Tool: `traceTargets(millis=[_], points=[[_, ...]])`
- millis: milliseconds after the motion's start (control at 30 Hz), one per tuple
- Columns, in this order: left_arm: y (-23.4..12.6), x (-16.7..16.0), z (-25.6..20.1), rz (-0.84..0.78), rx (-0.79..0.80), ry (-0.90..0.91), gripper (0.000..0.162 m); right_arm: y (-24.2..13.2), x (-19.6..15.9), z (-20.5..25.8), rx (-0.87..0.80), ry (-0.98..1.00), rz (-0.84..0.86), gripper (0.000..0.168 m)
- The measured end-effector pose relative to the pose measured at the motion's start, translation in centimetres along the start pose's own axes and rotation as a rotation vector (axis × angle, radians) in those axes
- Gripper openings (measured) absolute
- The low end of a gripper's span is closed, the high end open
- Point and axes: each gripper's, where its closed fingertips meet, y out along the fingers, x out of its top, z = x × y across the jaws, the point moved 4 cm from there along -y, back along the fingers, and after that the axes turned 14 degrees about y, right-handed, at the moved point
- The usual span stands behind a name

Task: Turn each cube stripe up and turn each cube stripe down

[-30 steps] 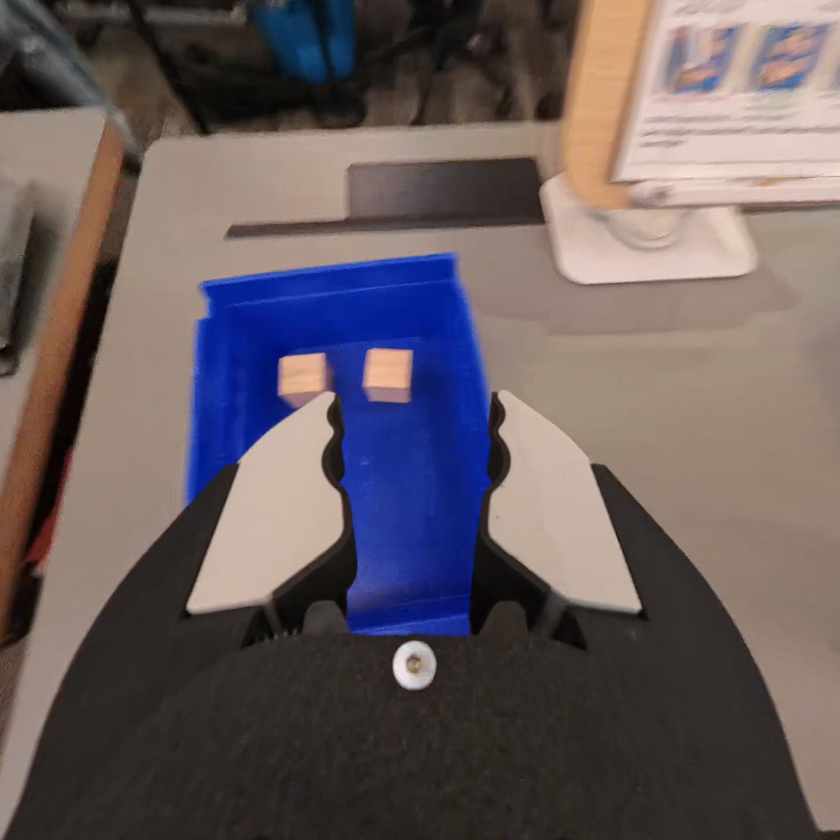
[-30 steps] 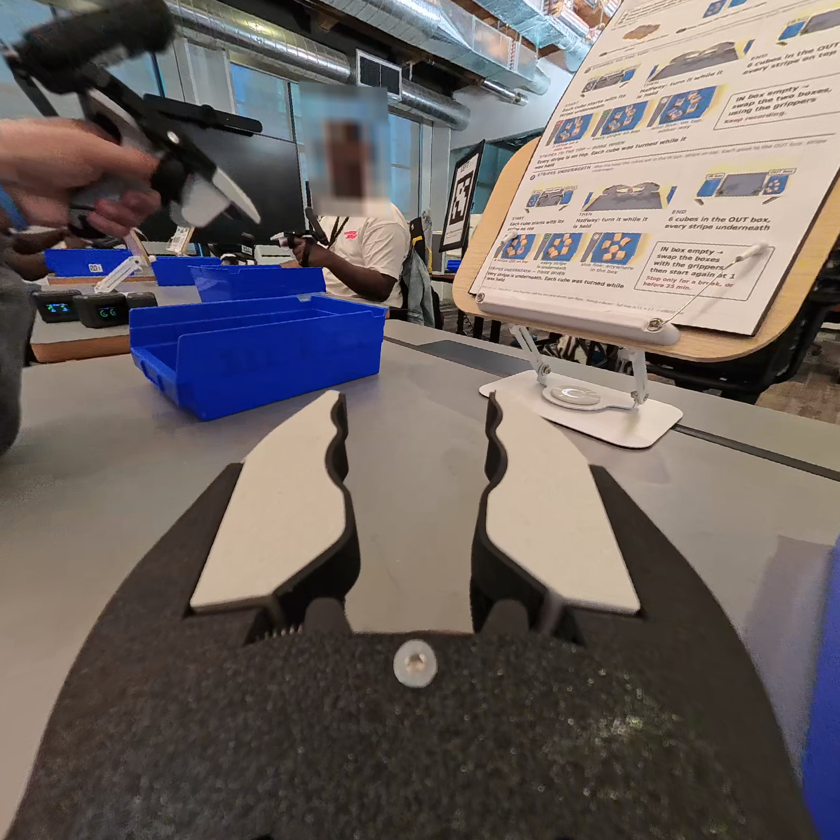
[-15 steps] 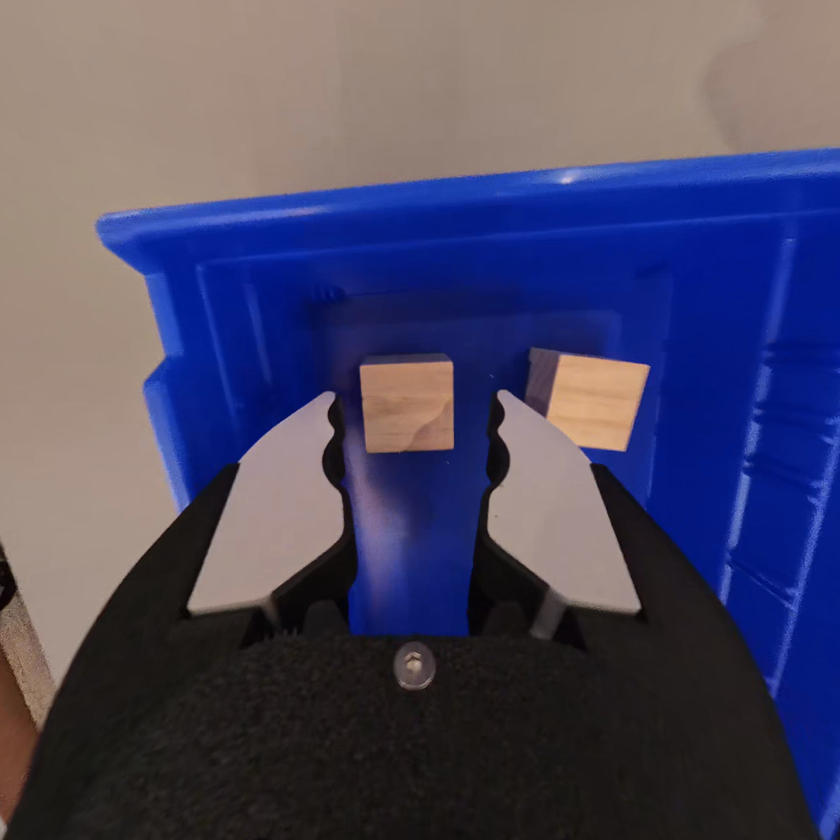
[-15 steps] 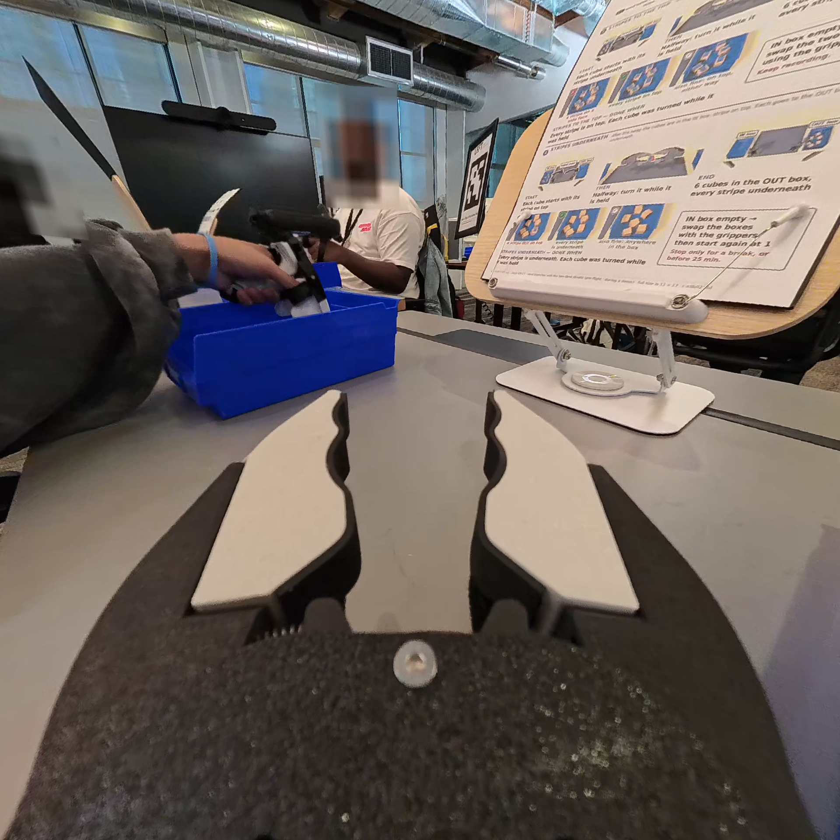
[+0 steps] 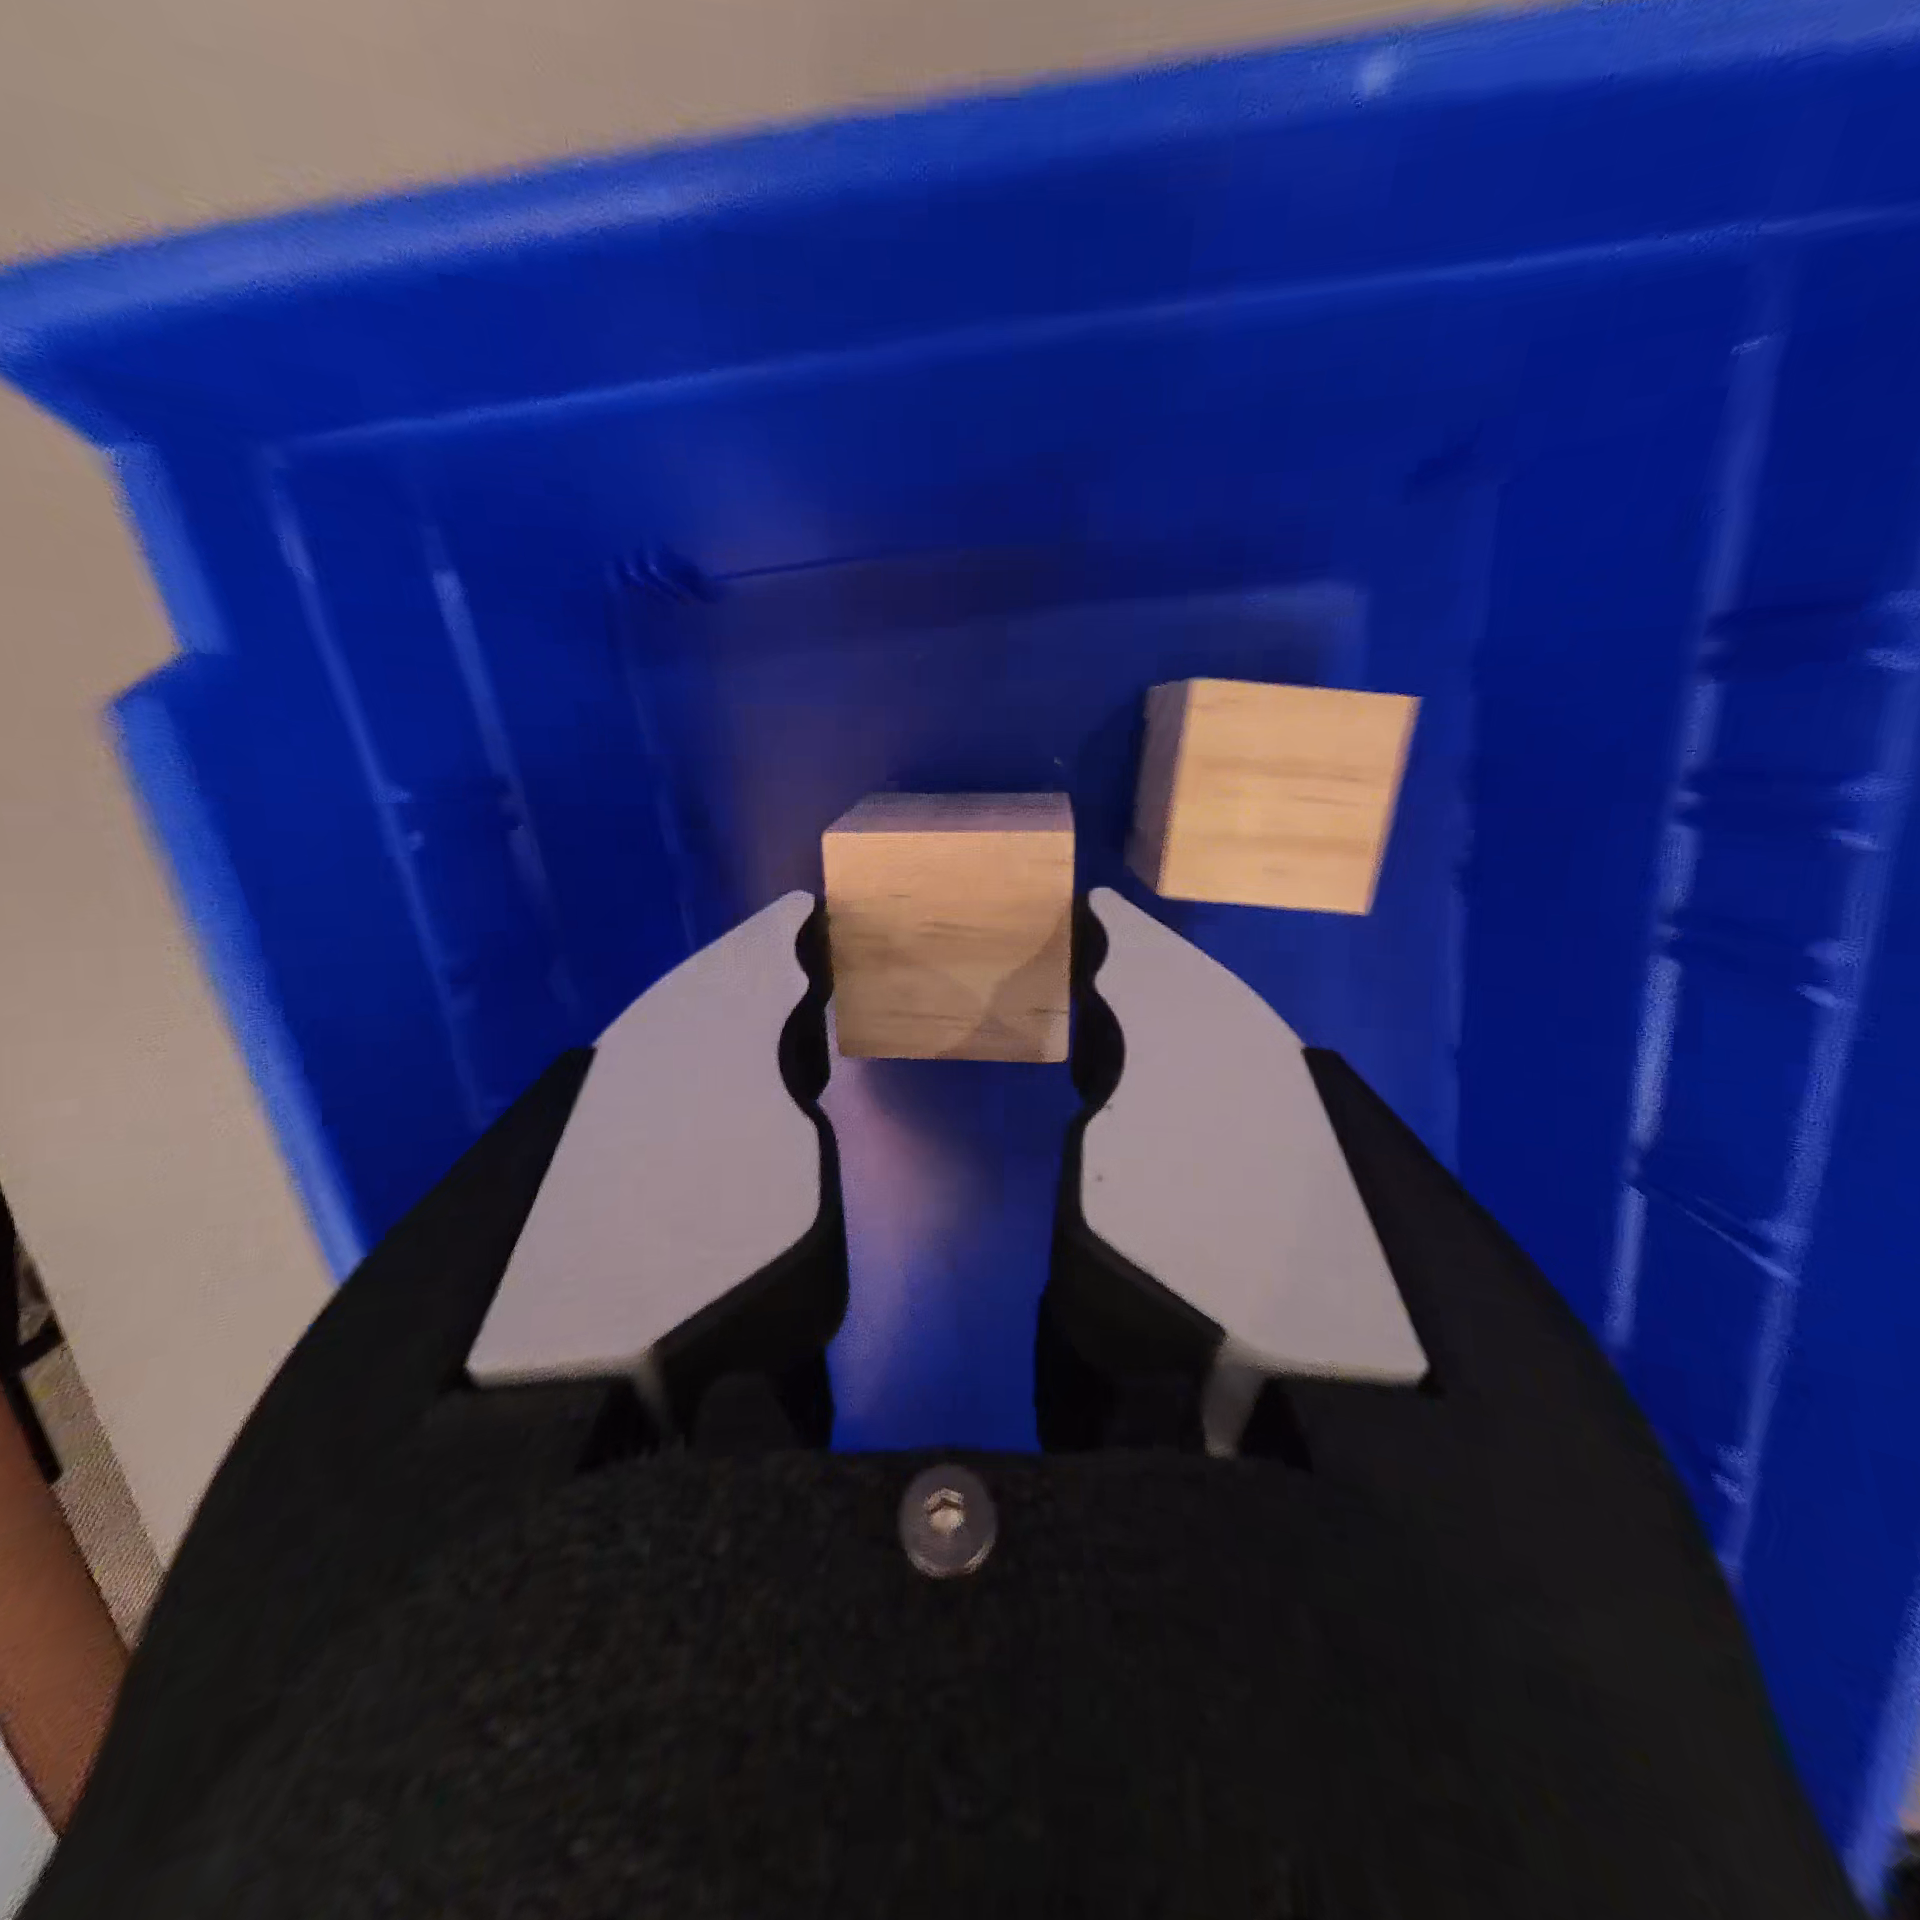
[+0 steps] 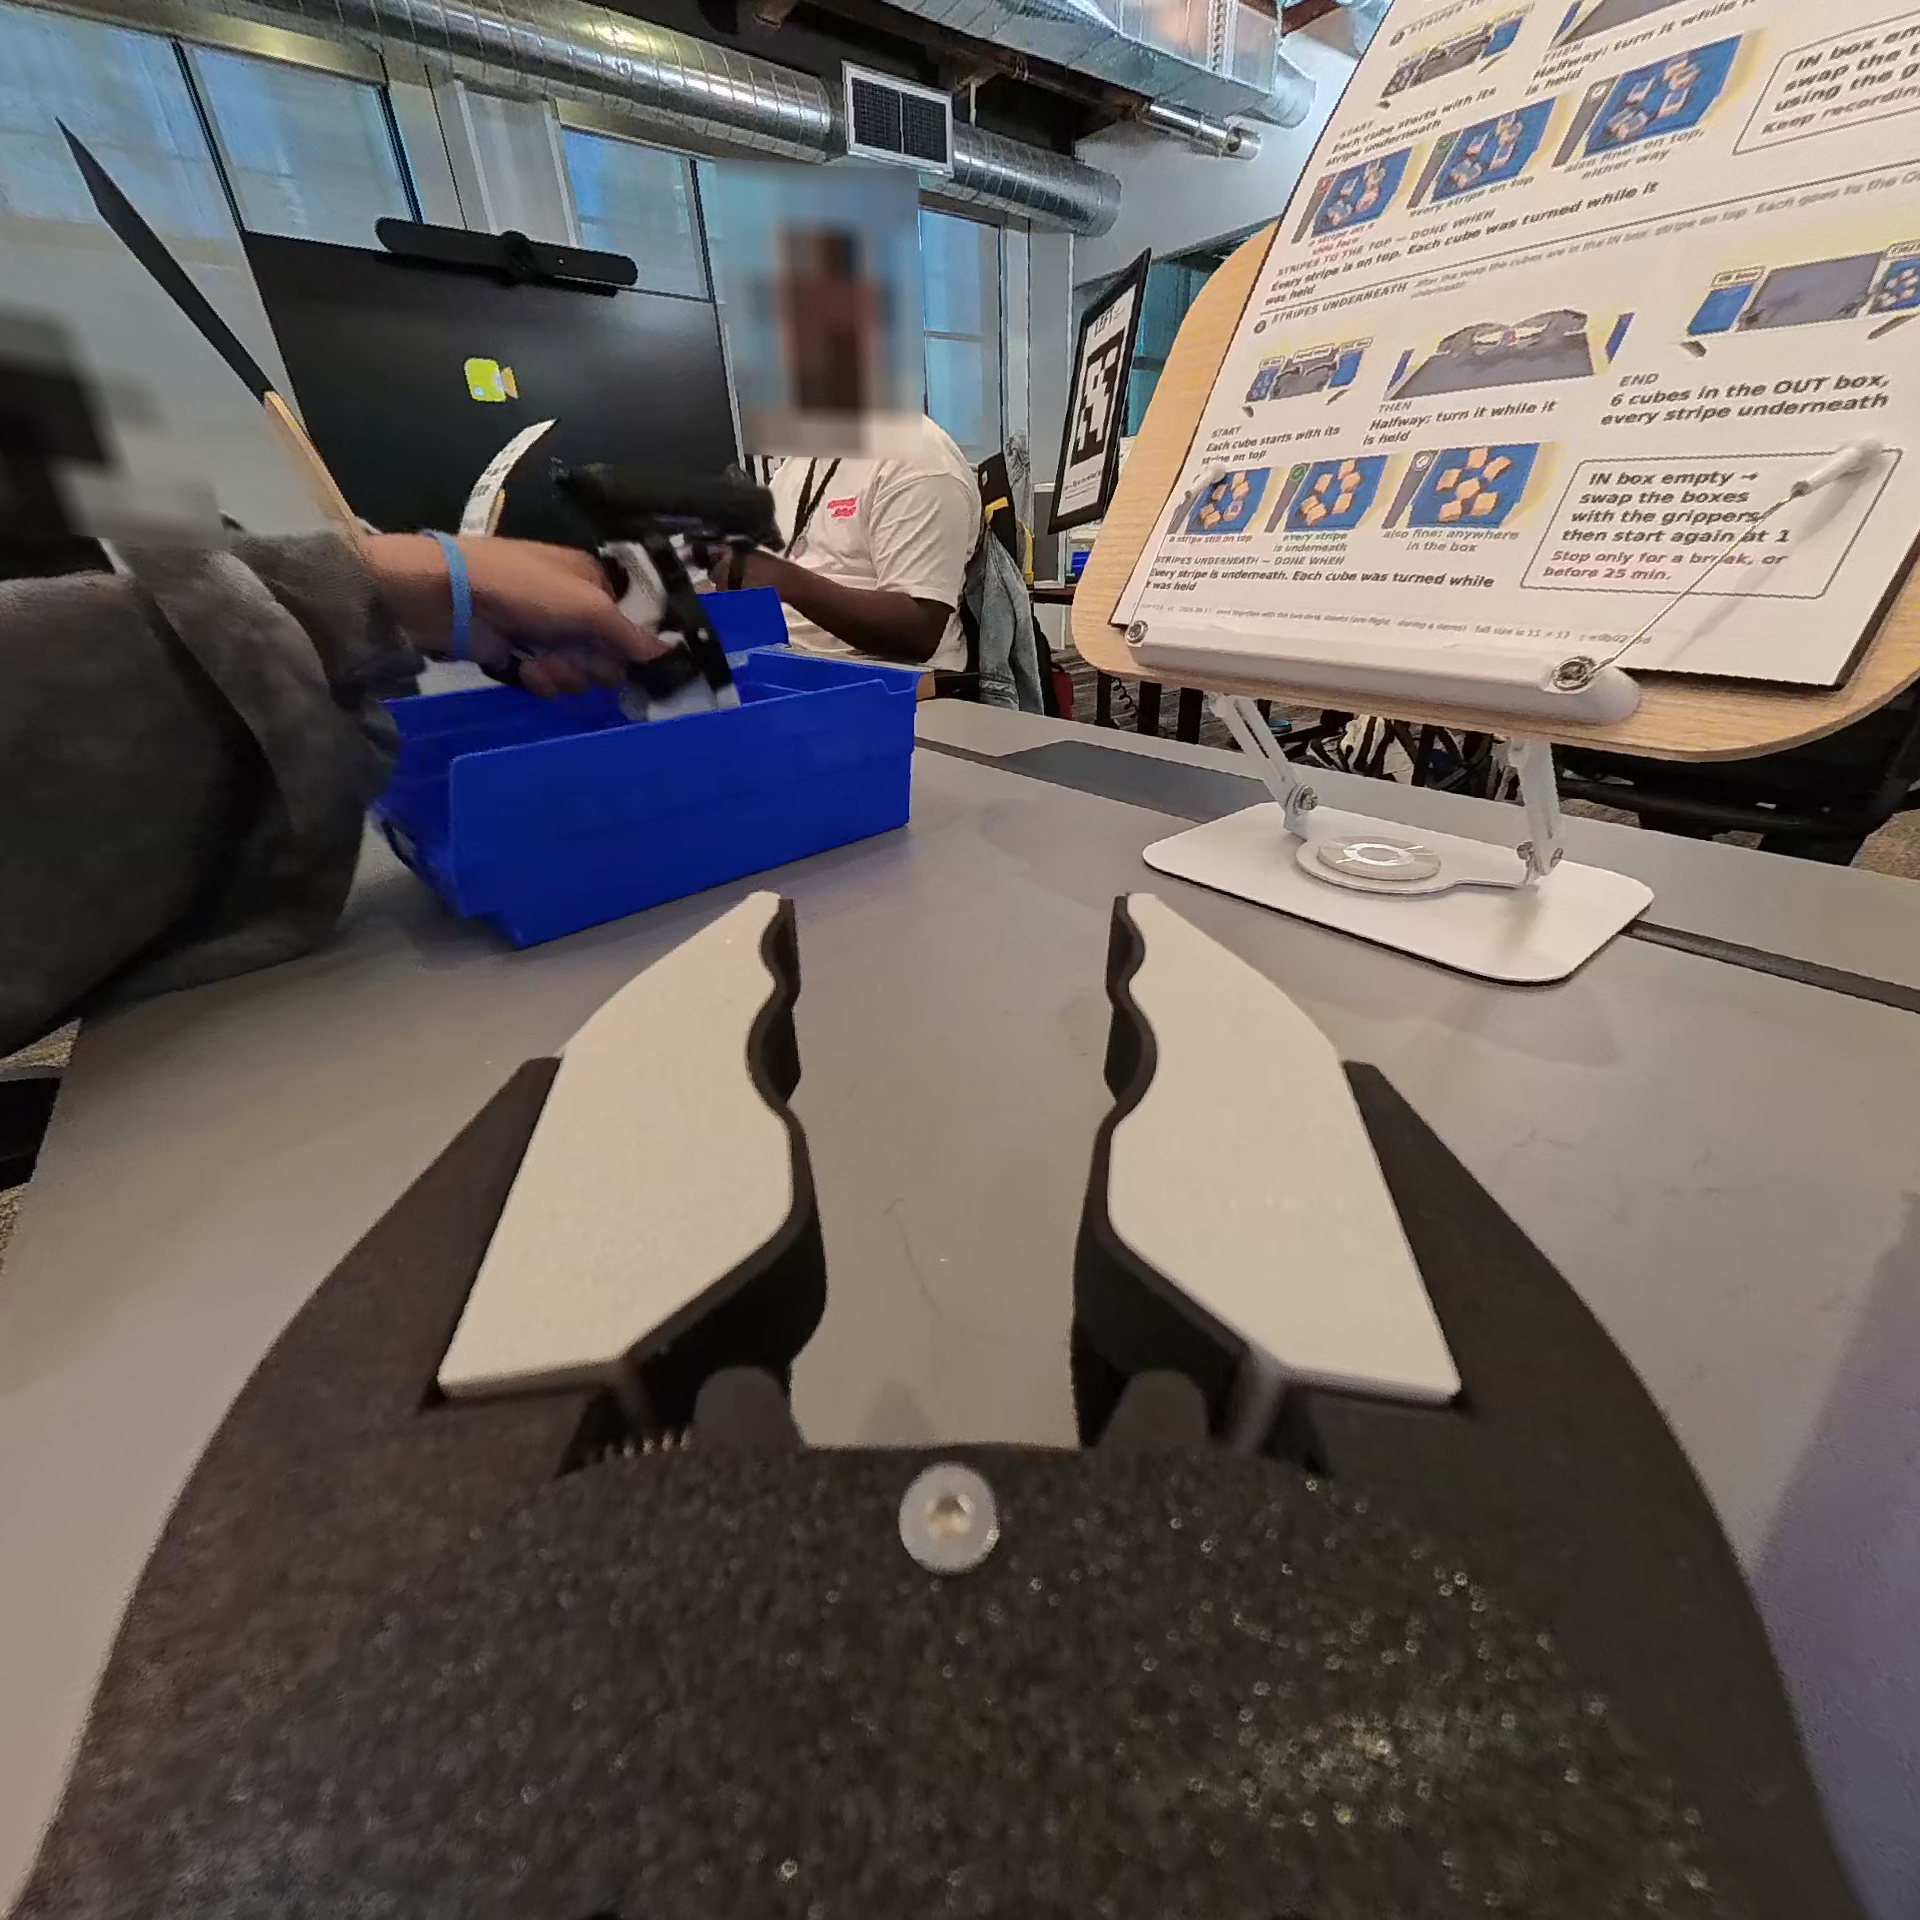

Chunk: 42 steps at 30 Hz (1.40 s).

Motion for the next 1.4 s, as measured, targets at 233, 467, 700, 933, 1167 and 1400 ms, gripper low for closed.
traceTargets(millis=[233, 467, 700, 933, 1167, 1400], points=[[-13.6, 2.2, -6.2, -0.431, -0.19, 0.078, 0.043, 0.0, 0.1, 0.0, -0.004, -0.01, -0.007, 0.056], [-18.3, -0.6, -17.9, -0.659, -0.427, 0.21, 0.043, -0.1, 0.1, 0.0, -0.01, -0.017, -0.01, 0.056], [-14.6, -0.9, -26.3, -0.645, -0.654, 0.202, 0.043, -0.1, 0.1, 0.2, 0.001, -0.026, -0.007, 0.055], [-15.8, 0.1, -33.4, -0.728, -1.246, 0.058, 0.043, 1.0, 1.0, 1.5, 0.108, -0.044, -0.026, 0.055], [-15.0, -0.6, -36.0, -0.572, -1.566, -0.086, 0.042, 2.3, 6.1, 4.0, 0.295, -0.133, 0.044, 0.06], [-14.6, -0.8, -36.3, -0.544, -1.596, -0.112, 0.042, 3.8, 5.2, 3.7, 0.25, -0.292, 0.137, 0.075]])
